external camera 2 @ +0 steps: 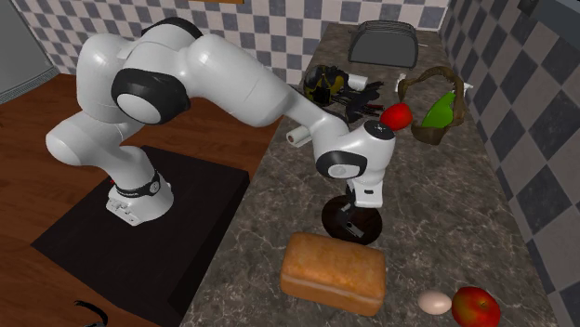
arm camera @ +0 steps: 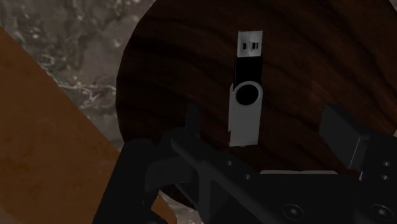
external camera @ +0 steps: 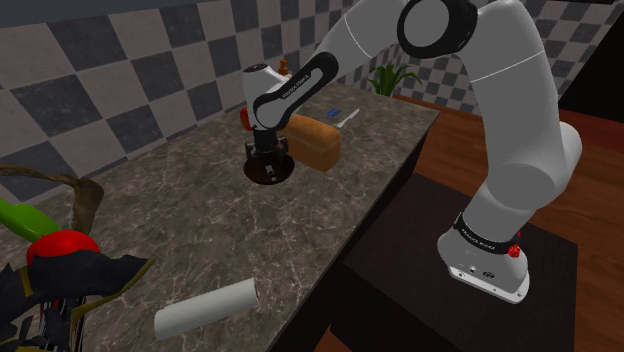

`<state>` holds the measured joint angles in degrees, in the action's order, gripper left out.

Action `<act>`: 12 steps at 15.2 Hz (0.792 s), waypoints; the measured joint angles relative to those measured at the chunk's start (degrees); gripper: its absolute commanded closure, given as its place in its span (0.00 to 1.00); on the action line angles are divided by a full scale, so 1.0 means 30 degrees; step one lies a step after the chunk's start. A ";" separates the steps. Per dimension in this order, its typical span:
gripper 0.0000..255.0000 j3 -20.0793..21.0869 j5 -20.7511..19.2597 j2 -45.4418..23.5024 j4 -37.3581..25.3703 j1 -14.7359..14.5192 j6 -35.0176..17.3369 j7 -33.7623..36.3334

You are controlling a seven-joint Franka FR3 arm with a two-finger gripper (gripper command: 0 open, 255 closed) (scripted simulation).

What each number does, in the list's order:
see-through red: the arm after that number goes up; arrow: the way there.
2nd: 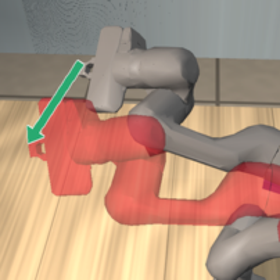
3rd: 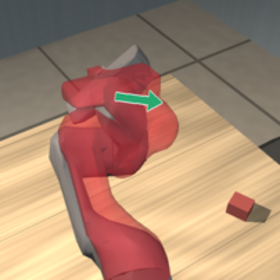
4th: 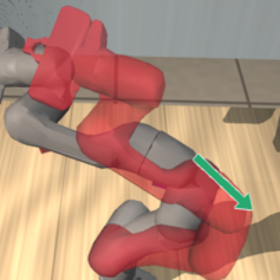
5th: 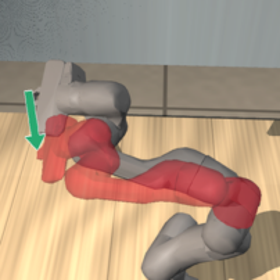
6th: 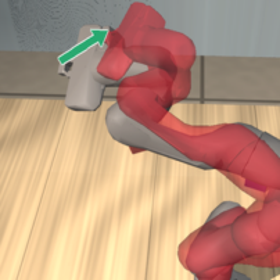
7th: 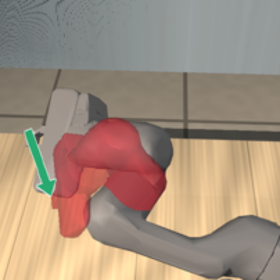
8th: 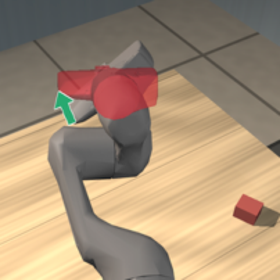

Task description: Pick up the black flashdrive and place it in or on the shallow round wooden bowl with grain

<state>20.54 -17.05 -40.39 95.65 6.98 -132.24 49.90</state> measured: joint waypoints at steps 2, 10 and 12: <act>0.00 0.0000 0.0000 0.0000 0.0000 0.0000 0.0000 0.0000; 0.00 0.0468 0.0577 0.1461 -0.0130 0.0315 0.1539 -0.0331; 0.00 0.0481 0.0596 0.1507 -0.0119 0.0330 0.1580 -0.0345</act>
<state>21.98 -15.26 -35.87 95.30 7.97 -127.50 48.87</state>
